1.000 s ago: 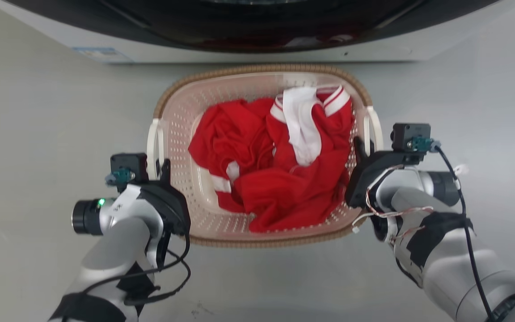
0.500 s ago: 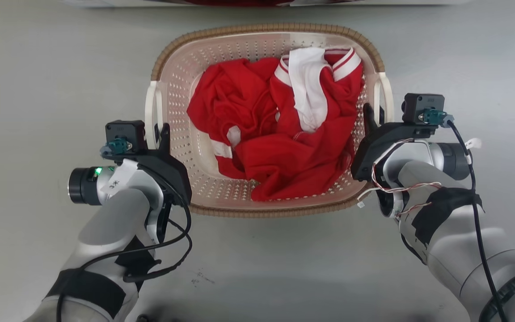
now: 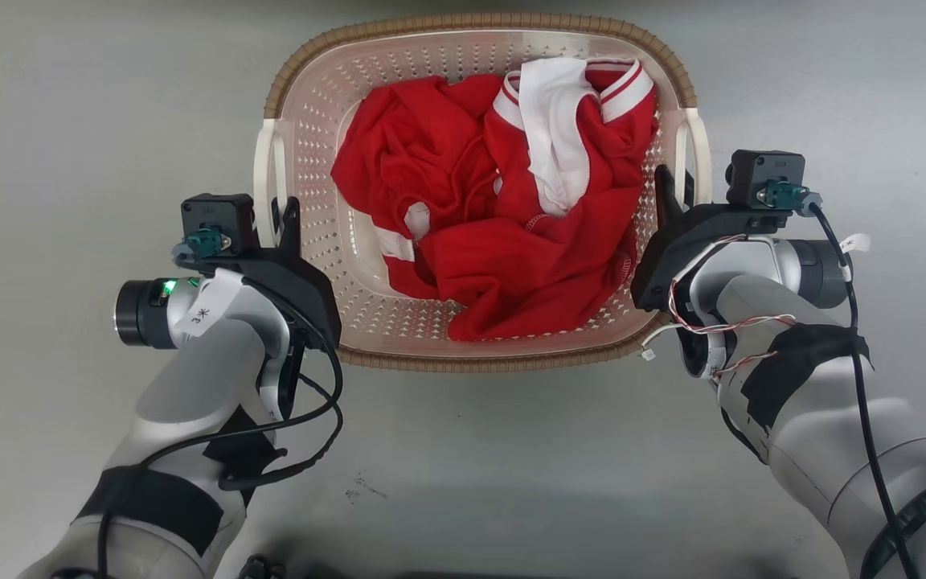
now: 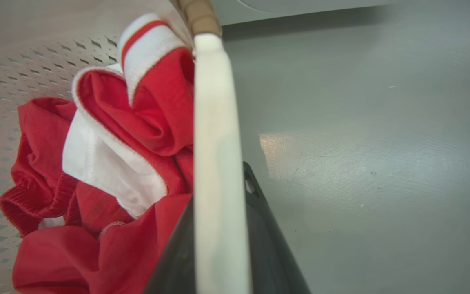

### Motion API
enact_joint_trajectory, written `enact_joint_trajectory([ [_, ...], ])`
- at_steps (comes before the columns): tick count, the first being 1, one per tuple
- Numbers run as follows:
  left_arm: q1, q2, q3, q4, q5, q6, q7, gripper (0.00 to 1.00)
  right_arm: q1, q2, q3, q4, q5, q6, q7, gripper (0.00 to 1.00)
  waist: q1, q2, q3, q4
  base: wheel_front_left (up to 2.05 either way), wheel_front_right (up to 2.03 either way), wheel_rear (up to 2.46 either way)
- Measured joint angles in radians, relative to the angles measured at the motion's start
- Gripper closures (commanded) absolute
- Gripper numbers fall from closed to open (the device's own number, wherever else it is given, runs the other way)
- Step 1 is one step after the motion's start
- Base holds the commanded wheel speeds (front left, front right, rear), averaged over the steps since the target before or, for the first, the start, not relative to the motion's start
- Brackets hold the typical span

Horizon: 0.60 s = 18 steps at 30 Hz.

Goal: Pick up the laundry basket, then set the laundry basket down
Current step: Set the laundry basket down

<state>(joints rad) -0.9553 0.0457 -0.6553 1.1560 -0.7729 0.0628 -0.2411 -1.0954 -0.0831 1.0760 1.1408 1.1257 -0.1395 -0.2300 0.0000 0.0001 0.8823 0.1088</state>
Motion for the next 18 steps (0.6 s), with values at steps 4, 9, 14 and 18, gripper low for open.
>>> enact_joint_trajectory([
  [4,-0.006,-0.001,0.000,0.003,0.002,0.000,-0.003,1.00,-0.001,0.000,0.000,0.000,0.000,0.000,-0.001,1.00,0.0000,0.0000,0.006,0.000,0.00,0.00,0.00],
  [9,-0.007,-0.002,0.001,0.008,0.018,0.000,-0.003,1.00,-0.001,0.000,0.002,0.000,0.000,0.000,-0.002,1.00,0.0000,0.0000,0.009,0.001,0.00,0.00,0.00],
  [14,-0.016,-0.003,0.003,0.016,0.019,-0.001,-0.008,0.72,-0.002,0.000,0.004,0.000,0.000,0.000,-0.009,0.82,0.0000,0.0000,0.010,0.002,0.00,0.00,0.00],
  [18,-0.021,-0.007,0.005,0.021,0.019,0.000,-0.008,0.15,-0.003,0.002,0.005,0.001,0.000,0.001,-0.009,0.07,0.0000,0.0000,0.011,0.003,0.00,0.00,0.00],
])
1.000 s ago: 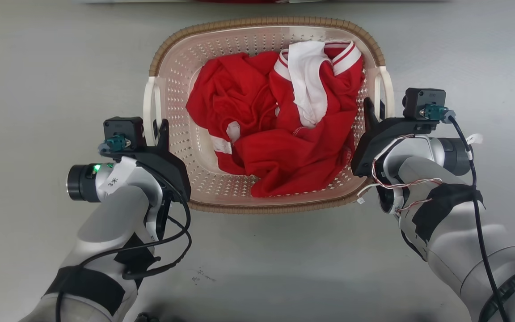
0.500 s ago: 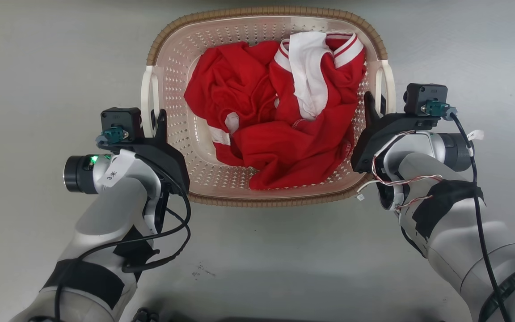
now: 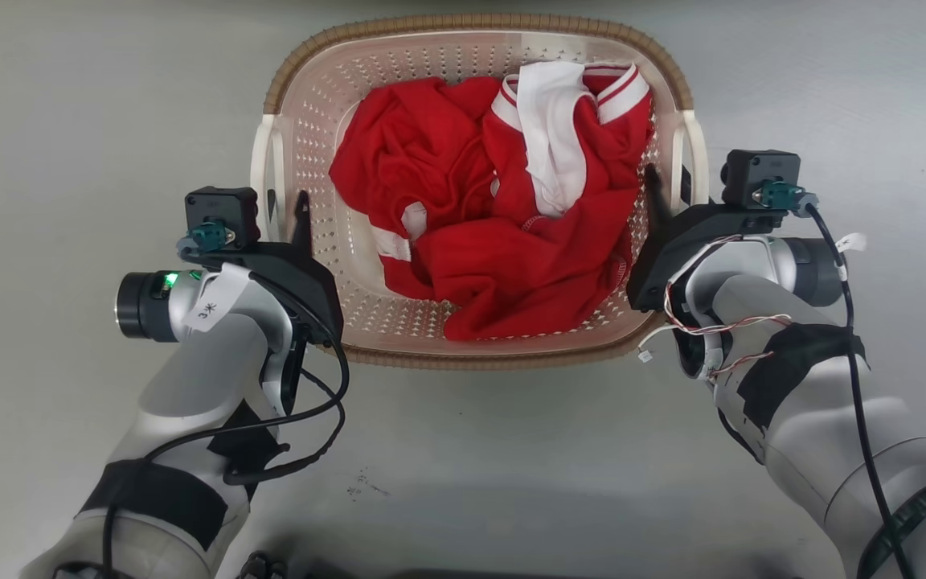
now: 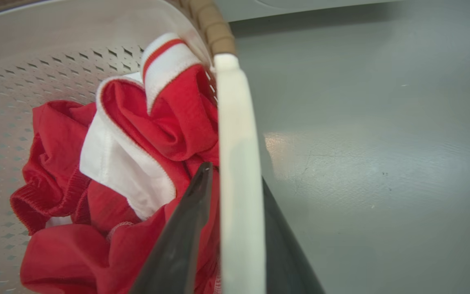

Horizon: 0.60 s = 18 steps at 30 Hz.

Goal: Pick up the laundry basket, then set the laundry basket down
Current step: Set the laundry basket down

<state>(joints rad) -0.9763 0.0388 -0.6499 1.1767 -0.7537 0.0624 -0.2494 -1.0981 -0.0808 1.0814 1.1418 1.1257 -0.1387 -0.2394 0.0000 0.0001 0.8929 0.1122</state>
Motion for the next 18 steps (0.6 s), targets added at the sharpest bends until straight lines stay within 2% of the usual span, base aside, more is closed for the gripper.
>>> enact_joint_trajectory([
  [1,0.000,-0.002,0.001,0.001,0.000,0.000,0.000,0.00,0.000,0.002,0.001,0.001,0.000,0.003,0.000,0.00,0.0000,0.0000,-0.001,0.000,0.00,0.00,0.00],
  [18,0.007,0.000,0.031,0.018,0.000,0.001,0.000,0.00,0.002,0.013,0.003,0.031,0.000,0.007,-0.009,0.00,-0.0001,-0.0001,-0.092,-0.001,0.00,0.00,0.00],
])
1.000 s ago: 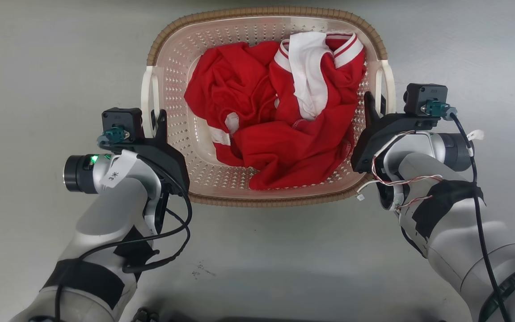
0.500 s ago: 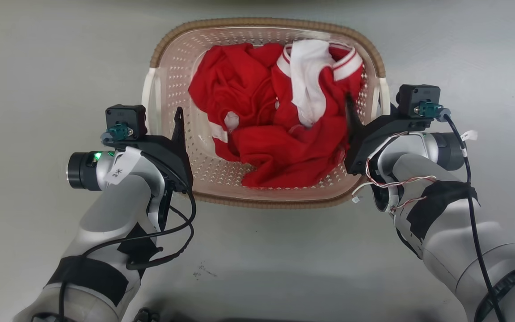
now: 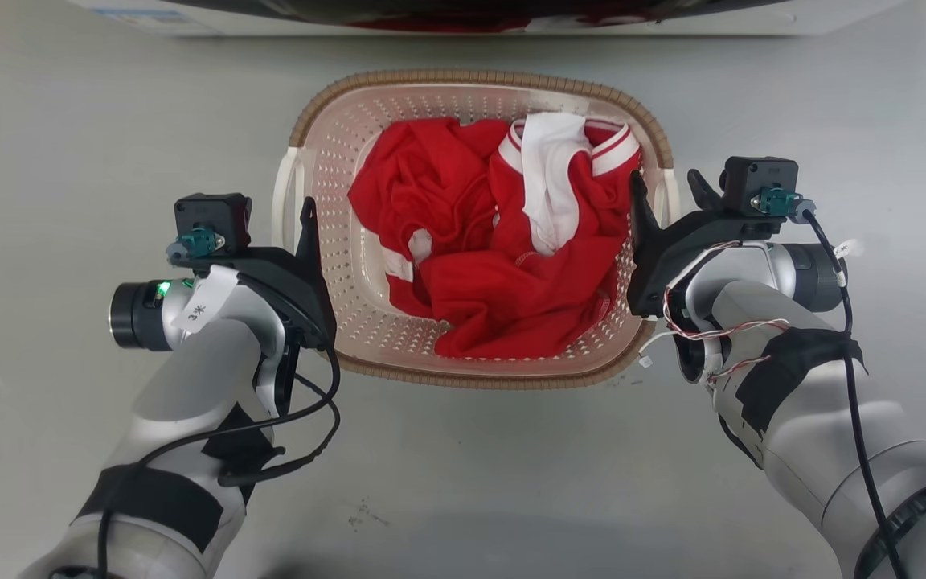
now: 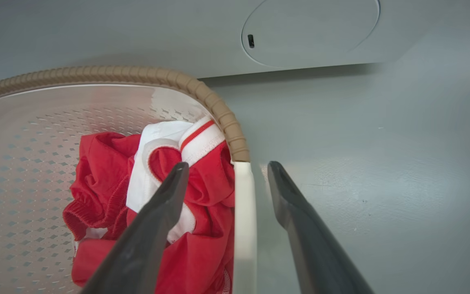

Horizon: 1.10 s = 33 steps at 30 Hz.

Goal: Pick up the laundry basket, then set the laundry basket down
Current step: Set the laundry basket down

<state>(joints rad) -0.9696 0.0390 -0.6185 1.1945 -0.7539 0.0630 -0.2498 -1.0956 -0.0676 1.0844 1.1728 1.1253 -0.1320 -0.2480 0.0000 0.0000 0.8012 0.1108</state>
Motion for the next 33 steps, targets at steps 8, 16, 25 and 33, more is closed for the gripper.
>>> enact_joint_trajectory([
  [8,0.042,0.004,0.012,0.006,0.000,-0.001,0.000,0.00,0.034,0.000,-0.004,0.003,0.002,0.000,-0.001,0.00,0.0000,0.0000,-0.076,-0.005,0.00,0.00,0.00],
  [16,0.100,0.013,0.025,-0.003,0.000,-0.011,0.000,0.00,0.087,0.001,-0.016,-0.012,0.012,0.000,-0.001,0.00,-0.0001,-0.0001,-0.175,-0.009,0.00,0.00,0.00],
  [25,0.184,0.053,0.054,-0.056,0.012,-0.012,0.000,0.00,0.149,0.003,-0.041,-0.048,0.011,0.009,-0.001,0.00,-0.0001,-0.0001,-0.303,-0.016,0.00,0.00,0.00],
  [33,0.298,0.077,0.093,-0.132,0.022,-0.008,0.000,0.00,0.212,0.003,-0.082,-0.089,-0.011,0.019,-0.001,0.00,-0.0002,-0.0001,-0.407,-0.019,0.00,0.00,0.00],
])
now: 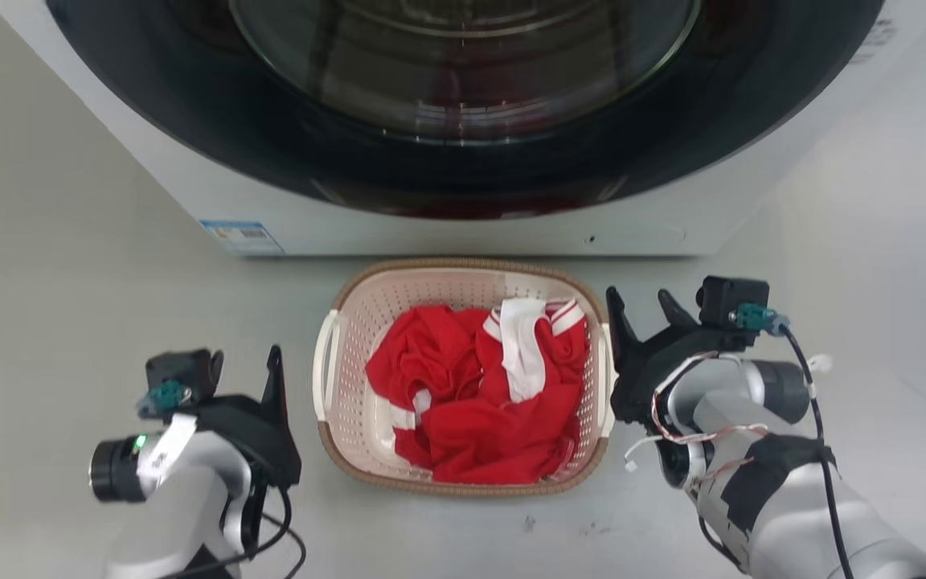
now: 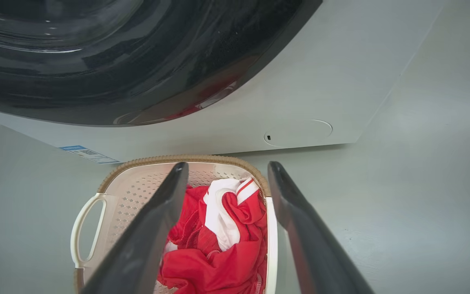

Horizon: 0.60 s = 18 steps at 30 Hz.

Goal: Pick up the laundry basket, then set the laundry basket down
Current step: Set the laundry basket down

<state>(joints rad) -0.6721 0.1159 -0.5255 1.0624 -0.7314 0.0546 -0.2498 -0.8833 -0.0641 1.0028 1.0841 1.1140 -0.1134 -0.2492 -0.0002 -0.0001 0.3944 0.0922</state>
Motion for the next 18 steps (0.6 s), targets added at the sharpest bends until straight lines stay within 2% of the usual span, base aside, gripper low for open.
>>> enact_joint_trajectory([
  [18,0.362,0.052,0.099,-0.320,0.116,0.051,0.000,0.00,0.303,-0.021,-0.158,-0.224,-0.114,-0.001,0.000,0.00,0.0000,-0.0001,-0.262,-0.005,0.00,0.00,0.00],
])
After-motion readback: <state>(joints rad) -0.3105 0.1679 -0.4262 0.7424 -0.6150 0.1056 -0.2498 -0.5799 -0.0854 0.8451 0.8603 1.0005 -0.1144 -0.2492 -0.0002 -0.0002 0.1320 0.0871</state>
